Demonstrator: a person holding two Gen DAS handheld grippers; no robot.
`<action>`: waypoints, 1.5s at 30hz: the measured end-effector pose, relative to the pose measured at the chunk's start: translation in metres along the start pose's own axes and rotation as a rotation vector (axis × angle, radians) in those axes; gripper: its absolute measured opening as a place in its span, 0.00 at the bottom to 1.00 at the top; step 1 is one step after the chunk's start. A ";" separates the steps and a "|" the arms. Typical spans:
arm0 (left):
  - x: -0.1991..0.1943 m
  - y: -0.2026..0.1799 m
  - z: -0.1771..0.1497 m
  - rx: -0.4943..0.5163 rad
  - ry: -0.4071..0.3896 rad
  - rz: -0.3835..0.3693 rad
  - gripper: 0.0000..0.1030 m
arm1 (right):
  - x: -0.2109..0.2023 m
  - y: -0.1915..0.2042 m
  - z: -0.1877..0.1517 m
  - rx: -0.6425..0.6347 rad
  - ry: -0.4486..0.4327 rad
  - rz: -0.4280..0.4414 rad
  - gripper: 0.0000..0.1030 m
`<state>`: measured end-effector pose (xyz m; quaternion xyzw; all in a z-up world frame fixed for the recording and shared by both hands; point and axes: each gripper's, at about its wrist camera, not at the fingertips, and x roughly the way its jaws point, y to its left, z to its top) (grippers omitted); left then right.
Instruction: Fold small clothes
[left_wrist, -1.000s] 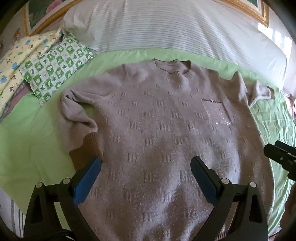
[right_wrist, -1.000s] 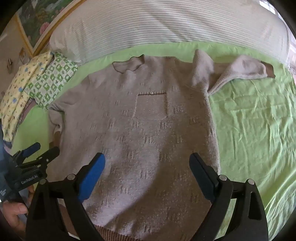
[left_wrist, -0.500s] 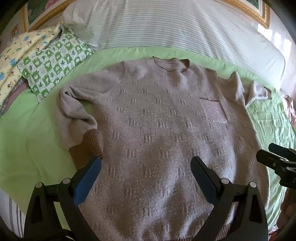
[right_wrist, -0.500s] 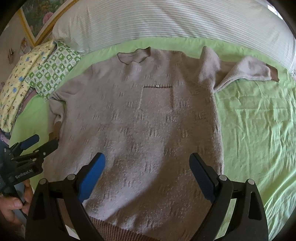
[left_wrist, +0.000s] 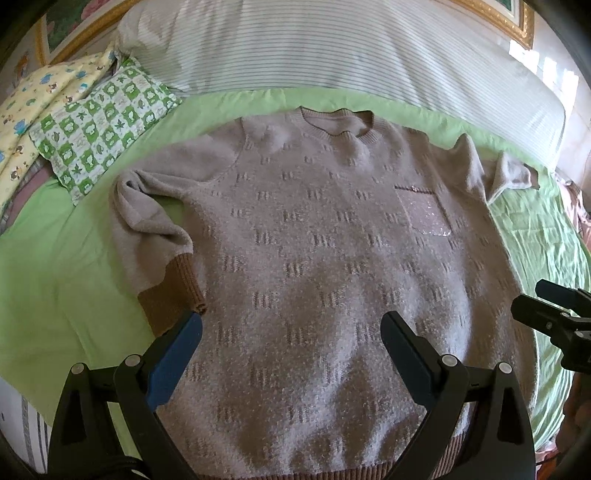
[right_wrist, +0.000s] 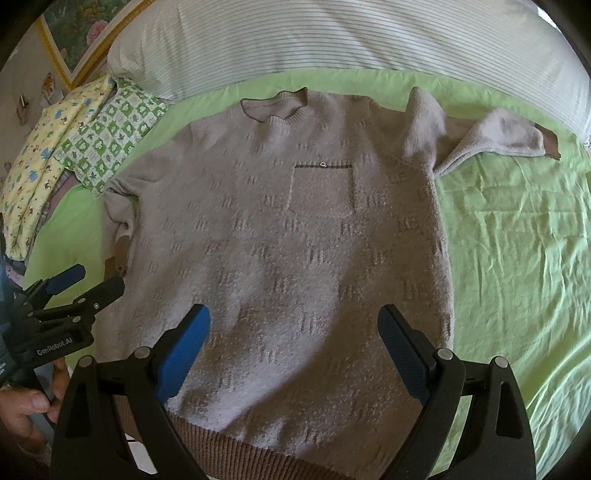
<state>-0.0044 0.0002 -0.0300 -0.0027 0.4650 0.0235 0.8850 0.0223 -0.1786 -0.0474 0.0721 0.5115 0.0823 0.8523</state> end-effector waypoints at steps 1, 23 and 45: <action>0.001 0.000 0.001 0.002 0.002 0.002 0.95 | 0.000 0.000 0.000 0.002 0.001 -0.001 0.90; 0.005 0.001 0.004 -0.004 0.026 0.000 0.95 | 0.004 -0.010 0.001 0.023 0.025 -0.004 0.90; 0.015 -0.001 0.009 0.002 0.056 -0.012 0.95 | 0.004 -0.019 0.002 0.068 0.022 0.003 0.90</action>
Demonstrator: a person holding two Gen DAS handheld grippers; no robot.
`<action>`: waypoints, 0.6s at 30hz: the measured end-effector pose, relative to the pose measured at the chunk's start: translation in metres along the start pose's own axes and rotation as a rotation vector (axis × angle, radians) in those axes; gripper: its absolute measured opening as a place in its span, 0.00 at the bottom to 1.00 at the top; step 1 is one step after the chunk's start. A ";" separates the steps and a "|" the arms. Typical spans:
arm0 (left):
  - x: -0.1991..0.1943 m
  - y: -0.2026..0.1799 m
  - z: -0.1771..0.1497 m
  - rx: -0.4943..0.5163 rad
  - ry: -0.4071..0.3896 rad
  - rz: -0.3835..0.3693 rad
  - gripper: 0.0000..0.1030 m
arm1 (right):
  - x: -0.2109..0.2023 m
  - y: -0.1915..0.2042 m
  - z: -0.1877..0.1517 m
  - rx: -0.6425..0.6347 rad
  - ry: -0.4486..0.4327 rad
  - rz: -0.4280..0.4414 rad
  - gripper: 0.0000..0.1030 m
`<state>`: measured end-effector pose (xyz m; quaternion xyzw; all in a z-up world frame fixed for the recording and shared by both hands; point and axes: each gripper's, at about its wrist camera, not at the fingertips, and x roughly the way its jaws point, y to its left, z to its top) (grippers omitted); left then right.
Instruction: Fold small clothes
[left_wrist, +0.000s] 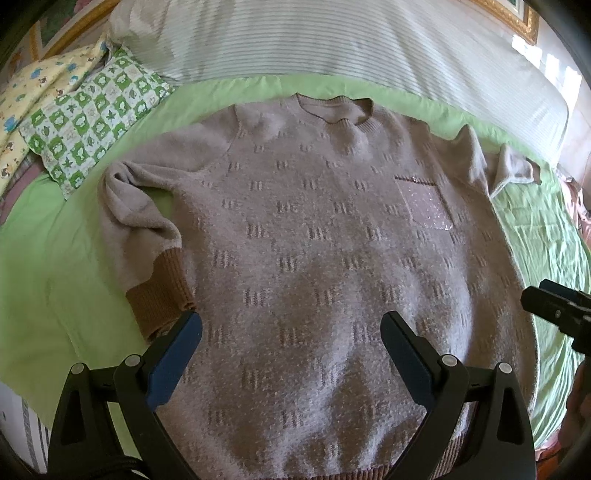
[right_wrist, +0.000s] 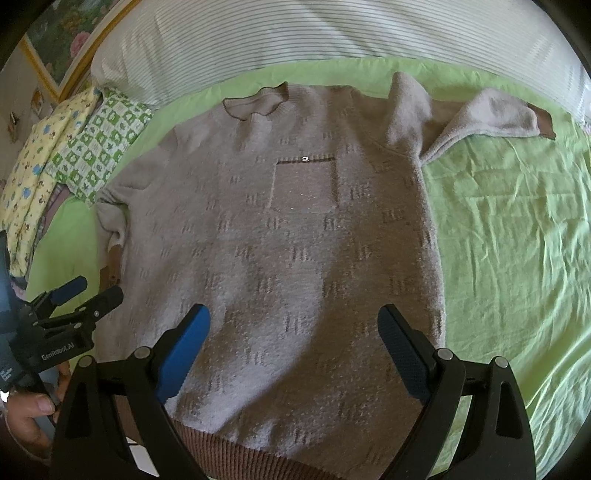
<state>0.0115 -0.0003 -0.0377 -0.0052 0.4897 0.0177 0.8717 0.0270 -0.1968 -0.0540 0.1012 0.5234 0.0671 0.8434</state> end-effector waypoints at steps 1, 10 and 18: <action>0.001 0.000 0.001 0.001 0.002 -0.001 0.95 | 0.000 -0.004 0.001 0.009 -0.001 0.001 0.90; 0.018 0.001 0.025 -0.001 0.019 -0.013 0.95 | 0.002 -0.049 0.021 0.111 -0.026 -0.022 0.90; 0.039 -0.001 0.062 -0.010 0.022 -0.029 0.95 | 0.000 -0.111 0.061 0.243 -0.120 -0.042 0.90</action>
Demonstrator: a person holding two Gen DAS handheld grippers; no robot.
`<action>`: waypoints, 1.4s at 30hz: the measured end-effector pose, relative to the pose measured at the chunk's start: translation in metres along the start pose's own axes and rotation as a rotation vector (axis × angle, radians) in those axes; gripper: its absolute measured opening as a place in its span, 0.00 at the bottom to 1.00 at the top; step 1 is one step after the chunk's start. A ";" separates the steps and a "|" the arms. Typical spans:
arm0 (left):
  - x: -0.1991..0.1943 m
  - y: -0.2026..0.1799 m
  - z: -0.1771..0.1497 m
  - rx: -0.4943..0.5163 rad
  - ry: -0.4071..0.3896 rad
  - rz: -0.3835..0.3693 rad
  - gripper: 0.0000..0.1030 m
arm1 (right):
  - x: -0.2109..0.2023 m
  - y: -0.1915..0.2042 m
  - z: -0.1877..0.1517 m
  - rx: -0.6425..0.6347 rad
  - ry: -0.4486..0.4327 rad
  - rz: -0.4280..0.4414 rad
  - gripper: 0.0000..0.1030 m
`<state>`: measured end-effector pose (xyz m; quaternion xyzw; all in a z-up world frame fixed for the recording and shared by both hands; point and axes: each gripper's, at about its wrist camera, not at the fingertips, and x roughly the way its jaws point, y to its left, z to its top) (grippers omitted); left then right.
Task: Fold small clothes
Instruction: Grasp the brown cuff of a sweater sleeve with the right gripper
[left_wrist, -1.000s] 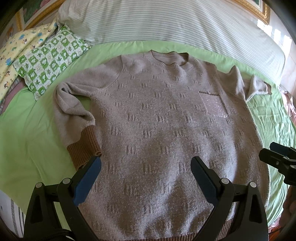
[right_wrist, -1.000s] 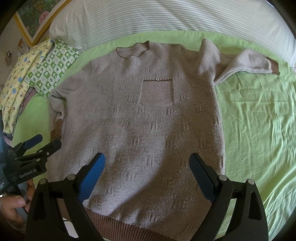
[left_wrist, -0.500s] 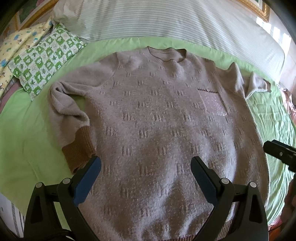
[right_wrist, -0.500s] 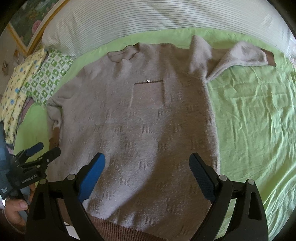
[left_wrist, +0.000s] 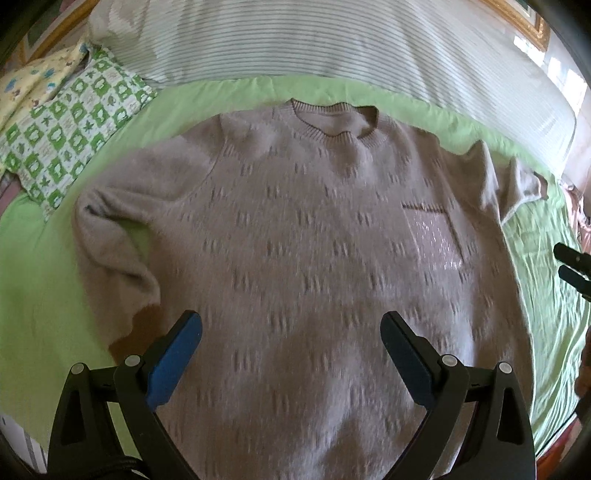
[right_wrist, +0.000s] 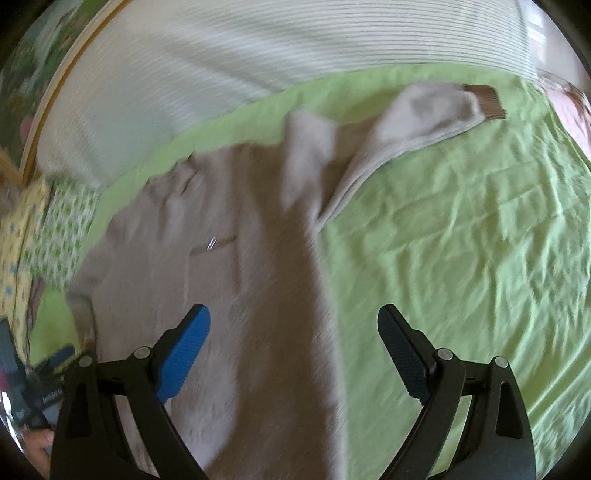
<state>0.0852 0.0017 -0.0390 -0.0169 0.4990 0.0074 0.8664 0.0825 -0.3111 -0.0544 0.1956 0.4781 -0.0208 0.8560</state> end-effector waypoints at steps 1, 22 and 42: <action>0.003 0.001 0.005 -0.008 -0.002 0.000 0.95 | 0.002 -0.007 0.008 0.021 -0.012 -0.003 0.90; 0.099 0.019 0.106 -0.056 0.022 -0.023 0.95 | 0.084 -0.212 0.176 0.529 -0.219 -0.099 0.62; 0.097 0.041 0.098 -0.175 0.021 -0.088 0.95 | 0.012 0.102 0.120 -0.097 -0.269 0.454 0.07</action>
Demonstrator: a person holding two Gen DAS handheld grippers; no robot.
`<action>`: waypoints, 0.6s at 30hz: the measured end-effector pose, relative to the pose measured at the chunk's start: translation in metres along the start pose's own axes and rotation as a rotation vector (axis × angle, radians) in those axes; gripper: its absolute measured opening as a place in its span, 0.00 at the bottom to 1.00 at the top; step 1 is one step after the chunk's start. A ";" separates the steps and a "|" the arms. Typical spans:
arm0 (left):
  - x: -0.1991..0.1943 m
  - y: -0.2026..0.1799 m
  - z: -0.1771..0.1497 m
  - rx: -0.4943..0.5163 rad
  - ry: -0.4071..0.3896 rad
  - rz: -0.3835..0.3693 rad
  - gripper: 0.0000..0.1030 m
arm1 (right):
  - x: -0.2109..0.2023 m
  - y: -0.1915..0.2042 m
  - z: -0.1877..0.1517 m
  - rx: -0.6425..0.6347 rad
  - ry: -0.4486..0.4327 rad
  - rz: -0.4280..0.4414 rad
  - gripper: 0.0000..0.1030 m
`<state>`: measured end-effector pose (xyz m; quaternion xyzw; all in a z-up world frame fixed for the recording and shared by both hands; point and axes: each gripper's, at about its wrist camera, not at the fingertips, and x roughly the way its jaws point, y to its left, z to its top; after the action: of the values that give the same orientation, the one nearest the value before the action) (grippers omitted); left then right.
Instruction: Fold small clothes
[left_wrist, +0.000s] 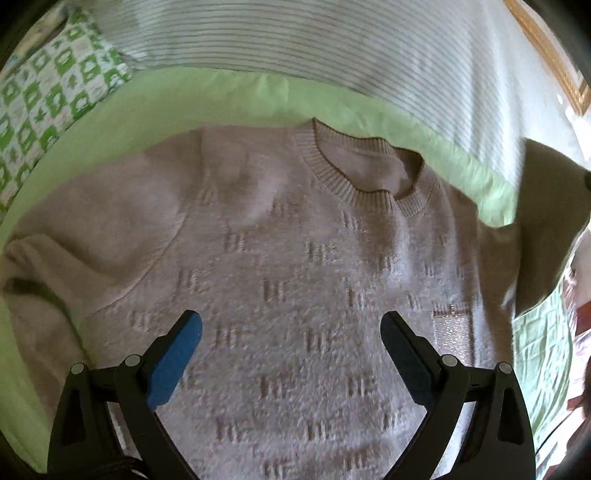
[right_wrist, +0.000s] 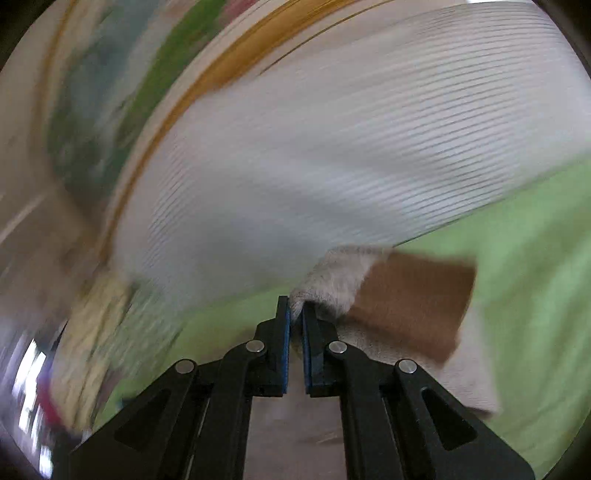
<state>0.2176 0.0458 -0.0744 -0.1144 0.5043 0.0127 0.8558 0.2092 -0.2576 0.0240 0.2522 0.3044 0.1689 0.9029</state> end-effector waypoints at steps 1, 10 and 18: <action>-0.002 0.003 -0.002 -0.011 0.002 -0.006 0.95 | 0.018 0.020 -0.012 -0.034 0.062 0.052 0.10; 0.015 0.029 -0.008 -0.121 0.078 -0.087 0.95 | 0.067 0.042 -0.095 -0.034 0.362 0.052 0.51; 0.056 0.021 0.008 -0.180 0.115 -0.013 0.95 | 0.036 -0.014 -0.098 0.116 0.271 -0.106 0.52</action>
<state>0.2494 0.0622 -0.1233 -0.1950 0.5486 0.0457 0.8118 0.1764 -0.2179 -0.0674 0.2624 0.4455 0.1357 0.8451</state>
